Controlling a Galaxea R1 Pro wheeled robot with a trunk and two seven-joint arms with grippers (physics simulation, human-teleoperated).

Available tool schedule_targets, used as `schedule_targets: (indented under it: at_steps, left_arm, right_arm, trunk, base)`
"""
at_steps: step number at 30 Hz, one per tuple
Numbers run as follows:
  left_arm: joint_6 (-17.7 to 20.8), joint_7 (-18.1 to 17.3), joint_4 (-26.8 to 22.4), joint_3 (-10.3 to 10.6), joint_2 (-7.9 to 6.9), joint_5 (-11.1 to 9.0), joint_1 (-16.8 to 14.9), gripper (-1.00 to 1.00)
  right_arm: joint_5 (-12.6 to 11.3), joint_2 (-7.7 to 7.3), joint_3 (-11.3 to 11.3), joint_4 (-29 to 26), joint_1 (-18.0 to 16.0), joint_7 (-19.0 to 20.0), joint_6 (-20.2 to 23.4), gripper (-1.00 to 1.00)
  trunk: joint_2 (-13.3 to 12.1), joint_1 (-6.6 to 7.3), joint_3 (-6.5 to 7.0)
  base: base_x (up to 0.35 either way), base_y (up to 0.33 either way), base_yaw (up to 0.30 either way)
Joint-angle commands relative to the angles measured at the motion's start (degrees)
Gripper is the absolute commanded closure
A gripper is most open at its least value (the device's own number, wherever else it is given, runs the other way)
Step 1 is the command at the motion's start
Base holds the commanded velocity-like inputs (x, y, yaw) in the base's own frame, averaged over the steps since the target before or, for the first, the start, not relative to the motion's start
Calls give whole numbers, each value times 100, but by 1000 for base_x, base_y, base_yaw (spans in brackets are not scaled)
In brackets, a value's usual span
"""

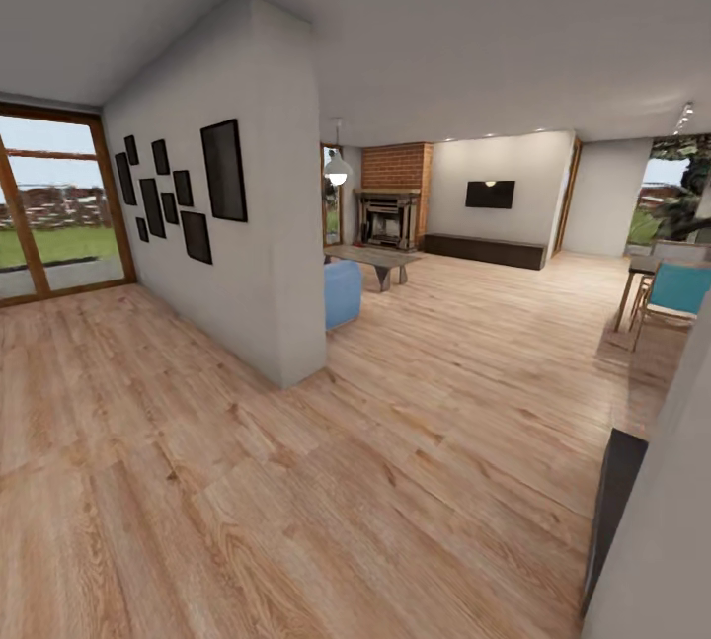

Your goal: Move the two storage containers from the living room to the garage. In the garage, place one container on the floor and stack the other container on top of it (either order is fine).

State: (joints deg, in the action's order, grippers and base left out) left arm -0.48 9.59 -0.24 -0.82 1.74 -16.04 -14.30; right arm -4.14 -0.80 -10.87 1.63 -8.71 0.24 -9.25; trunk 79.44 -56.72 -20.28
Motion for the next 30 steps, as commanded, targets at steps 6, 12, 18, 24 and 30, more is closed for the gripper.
schedule_targets:
  at_steps: [6,12,18,24,30]
  left_arm:
    - [-5,17,-2,-6,2,-21,-3,-100]
    - [-5,17,-2,-6,2,-19,-3,-100]
    - [2,17,-2,-6,2,-17,-3,-100]
    - [1,17,-2,-5,2,-14,-3,-100]
    - [-3,17,-2,-6,2,-18,-3,-100]
  right_arm:
    - [-43,1,-46,20,-8,3,-33,-100]
    - [-43,1,-46,16,-8,3,-33,-100]
    - [-39,1,-47,18,-8,6,-33,-100]
    - [-39,1,-53,18,-8,0,-32,-100]
    - [-57,-39,-31,21,-8,-76,-17,-100]
  trunk:
    - [3,-3,-7]
    - [3,-3,-7]
    - [3,-3,-7]
    - [3,-3,-7]
    - [3,-3,-7]
  base:
    - [324,0,0]
    - [324,34,0]
    - [324,77,0]
    - [324,84,0]
    - [324,84,0]
